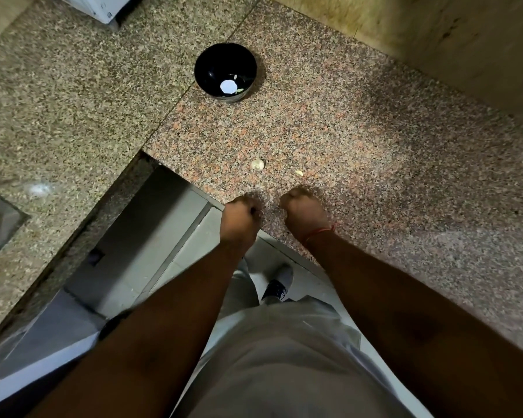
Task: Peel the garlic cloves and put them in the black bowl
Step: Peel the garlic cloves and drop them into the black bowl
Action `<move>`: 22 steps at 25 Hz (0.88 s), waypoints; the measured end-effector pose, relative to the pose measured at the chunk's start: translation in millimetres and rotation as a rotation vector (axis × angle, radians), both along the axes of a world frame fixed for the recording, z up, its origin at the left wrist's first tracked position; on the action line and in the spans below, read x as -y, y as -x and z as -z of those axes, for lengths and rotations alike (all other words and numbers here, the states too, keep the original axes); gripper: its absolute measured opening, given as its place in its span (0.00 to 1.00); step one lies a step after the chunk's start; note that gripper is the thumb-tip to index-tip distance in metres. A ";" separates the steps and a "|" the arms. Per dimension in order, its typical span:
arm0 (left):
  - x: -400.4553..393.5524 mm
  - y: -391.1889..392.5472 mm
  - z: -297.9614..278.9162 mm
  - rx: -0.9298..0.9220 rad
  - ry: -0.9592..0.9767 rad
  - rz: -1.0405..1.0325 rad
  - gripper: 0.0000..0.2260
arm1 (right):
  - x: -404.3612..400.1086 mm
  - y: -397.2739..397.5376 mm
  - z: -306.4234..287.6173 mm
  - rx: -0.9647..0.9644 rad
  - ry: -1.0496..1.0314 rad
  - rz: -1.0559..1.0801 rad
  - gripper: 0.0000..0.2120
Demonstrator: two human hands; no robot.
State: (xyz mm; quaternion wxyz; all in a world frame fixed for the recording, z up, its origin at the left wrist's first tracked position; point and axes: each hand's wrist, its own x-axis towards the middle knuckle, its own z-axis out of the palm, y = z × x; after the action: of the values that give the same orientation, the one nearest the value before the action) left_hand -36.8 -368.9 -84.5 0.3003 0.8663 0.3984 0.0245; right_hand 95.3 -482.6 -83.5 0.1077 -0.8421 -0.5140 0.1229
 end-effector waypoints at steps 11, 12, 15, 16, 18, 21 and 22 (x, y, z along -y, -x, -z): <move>13.2 84.8 12.9 0.399 0.549 -0.558 0.06 | -13.3 87.8 -11.1 -1.371 -0.289 0.776 0.03; 13.1 104.6 10.1 0.431 0.595 -0.648 0.05 | -22.4 104.9 -11.3 -1.453 -0.253 0.760 0.04; 13.1 164.7 5.7 0.514 0.705 -0.826 0.05 | -45.5 151.7 -3.8 -1.610 -0.139 0.691 0.06; 11.0 194.8 2.1 0.543 0.718 -0.892 0.06 | -55.2 179.0 -2.5 -1.653 -0.105 0.648 0.07; 7.1 263.6 -0.6 0.605 0.730 -1.035 0.06 | -72.8 241.7 -2.9 -1.708 -0.016 0.552 0.08; 9.1 367.7 -3.2 0.726 0.754 -1.217 0.05 | -93.6 340.1 -0.5 -1.736 0.140 0.422 0.09; 11.0 396.2 -2.8 0.759 0.771 -1.272 0.04 | -99.4 368.0 3.4 -1.744 0.183 0.383 0.09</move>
State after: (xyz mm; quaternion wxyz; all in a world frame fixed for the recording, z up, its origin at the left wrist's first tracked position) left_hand -433.1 -379.9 -81.6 0.6185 0.2452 0.6638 0.3417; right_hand -272.7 -383.2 -86.9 0.4109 -0.5259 -0.0883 0.7394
